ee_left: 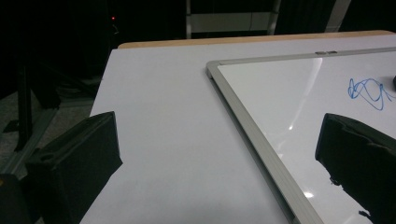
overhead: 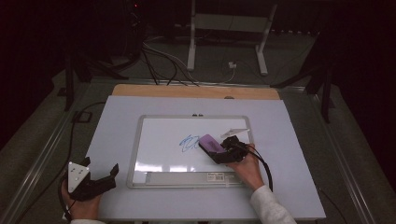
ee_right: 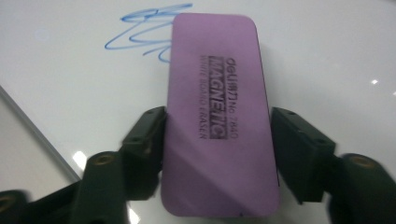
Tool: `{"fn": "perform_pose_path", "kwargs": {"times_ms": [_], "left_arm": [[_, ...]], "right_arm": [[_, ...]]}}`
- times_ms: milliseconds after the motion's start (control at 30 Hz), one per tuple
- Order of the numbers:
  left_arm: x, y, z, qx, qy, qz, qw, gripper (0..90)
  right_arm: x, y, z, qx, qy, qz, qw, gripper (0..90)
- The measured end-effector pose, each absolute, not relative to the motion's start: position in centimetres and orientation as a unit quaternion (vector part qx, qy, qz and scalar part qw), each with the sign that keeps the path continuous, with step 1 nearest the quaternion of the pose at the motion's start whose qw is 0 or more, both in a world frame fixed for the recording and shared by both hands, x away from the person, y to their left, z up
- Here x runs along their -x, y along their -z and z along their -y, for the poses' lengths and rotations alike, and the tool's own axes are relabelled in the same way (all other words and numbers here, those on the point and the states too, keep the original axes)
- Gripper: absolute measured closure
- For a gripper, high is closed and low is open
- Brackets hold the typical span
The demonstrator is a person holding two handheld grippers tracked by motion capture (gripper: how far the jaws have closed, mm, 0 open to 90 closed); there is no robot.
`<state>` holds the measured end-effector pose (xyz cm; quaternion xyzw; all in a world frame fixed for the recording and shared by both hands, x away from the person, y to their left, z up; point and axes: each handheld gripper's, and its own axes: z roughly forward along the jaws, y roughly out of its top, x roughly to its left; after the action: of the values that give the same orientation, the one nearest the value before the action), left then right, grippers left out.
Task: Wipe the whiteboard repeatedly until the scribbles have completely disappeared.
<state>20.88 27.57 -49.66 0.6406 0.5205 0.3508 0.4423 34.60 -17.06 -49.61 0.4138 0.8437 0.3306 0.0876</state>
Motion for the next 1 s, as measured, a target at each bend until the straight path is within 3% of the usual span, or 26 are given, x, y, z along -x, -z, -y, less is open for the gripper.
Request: {"fn": "perform_pose_path", "kwargs": {"times_ms": [100,367,600,700,1000], "left_arm": [[-20.9,49.7,-27.5,-0.641,-0.351,-0.52,0.441,0.7],[-20.9,49.7,-27.5,-0.642,-0.35,-0.521,0.441,0.7],[-20.9,49.7,-27.5,-0.643,-0.349,-0.52,0.441,0.7],[-20.9,49.7,-27.5,-0.643,-0.349,-0.52,0.441,0.7],[-20.9,49.7,-27.5,-0.642,-0.35,-0.52,0.441,0.7]], "right_arm": [[-34.7,49.8,16.9,-0.416,-0.328,-0.843,0.092,24.2],[-35.5,49.8,16.5,-0.428,-0.353,-0.828,0.082,25.1],[-35.8,50.0,16.1,-0.432,-0.355,-0.825,0.083,32.1],[-35.8,49.9,15.8,-0.428,-0.356,-0.826,0.088,40.3],[-36.0,49.7,15.4,-0.438,-0.335,-0.827,0.109,41.2]]}}
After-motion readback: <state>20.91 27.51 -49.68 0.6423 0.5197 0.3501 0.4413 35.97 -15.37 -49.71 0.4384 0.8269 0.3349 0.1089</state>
